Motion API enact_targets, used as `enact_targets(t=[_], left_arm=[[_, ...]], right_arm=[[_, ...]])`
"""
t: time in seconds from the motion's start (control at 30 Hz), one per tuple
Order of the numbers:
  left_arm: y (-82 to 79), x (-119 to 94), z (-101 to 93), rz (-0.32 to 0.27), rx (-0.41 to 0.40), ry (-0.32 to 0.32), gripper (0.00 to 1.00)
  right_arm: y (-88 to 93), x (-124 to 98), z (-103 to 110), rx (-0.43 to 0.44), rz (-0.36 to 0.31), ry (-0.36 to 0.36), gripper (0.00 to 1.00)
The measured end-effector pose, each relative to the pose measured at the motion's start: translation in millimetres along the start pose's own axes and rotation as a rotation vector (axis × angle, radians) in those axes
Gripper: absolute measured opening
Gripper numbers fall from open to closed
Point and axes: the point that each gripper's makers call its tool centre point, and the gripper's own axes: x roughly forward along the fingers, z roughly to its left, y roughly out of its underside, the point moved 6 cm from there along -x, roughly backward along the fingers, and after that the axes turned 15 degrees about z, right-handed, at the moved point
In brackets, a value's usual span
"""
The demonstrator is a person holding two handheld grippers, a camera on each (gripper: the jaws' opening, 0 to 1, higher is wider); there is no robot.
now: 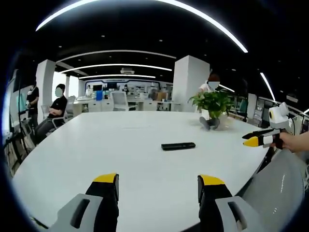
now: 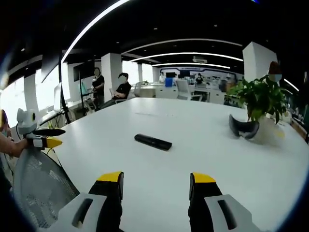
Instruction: Press the specified remote control buttons in sequence, fully releasing each button before pressing the next.
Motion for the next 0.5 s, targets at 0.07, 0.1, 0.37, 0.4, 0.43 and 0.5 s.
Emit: enact_targets(t=[0.07, 0.1, 0.37, 0.4, 0.43, 0.5], left_arm=[[-0.1, 0.2, -0.1, 0.0, 0.0, 0.001, 0.68], [-0.1, 0.3, 0.0, 0.0, 0.0, 0.0, 0.68], [-0.1, 0.6, 0.1, 0.0, -0.001, 0.0, 0.68], [-0.2, 0.7, 0.2, -0.001, -0.001, 0.001, 0.68], [-0.2, 0.8, 0.1, -0.001, -0.001, 0.0, 0.68], [-0.2, 0.7, 0.1, -0.001, -0.001, -0.001, 0.68]], right_arm=[[-0.2, 0.0, -0.3, 0.002, -0.002, 0.0, 0.53], [-0.1, 0.1, -0.6, 0.003, -0.001, 0.0, 0.53], [0.2, 0.3, -0.2, 0.0, 0.001, -0.002, 0.53], [0.3, 0.4, -0.3, -0.001, 0.002, -0.001, 0.53], [0.3, 0.4, -0.4, -0.001, 0.001, 0.0, 0.53], [0.4, 0.5, -0.4, 0.0, 0.002, -0.002, 0.53]])
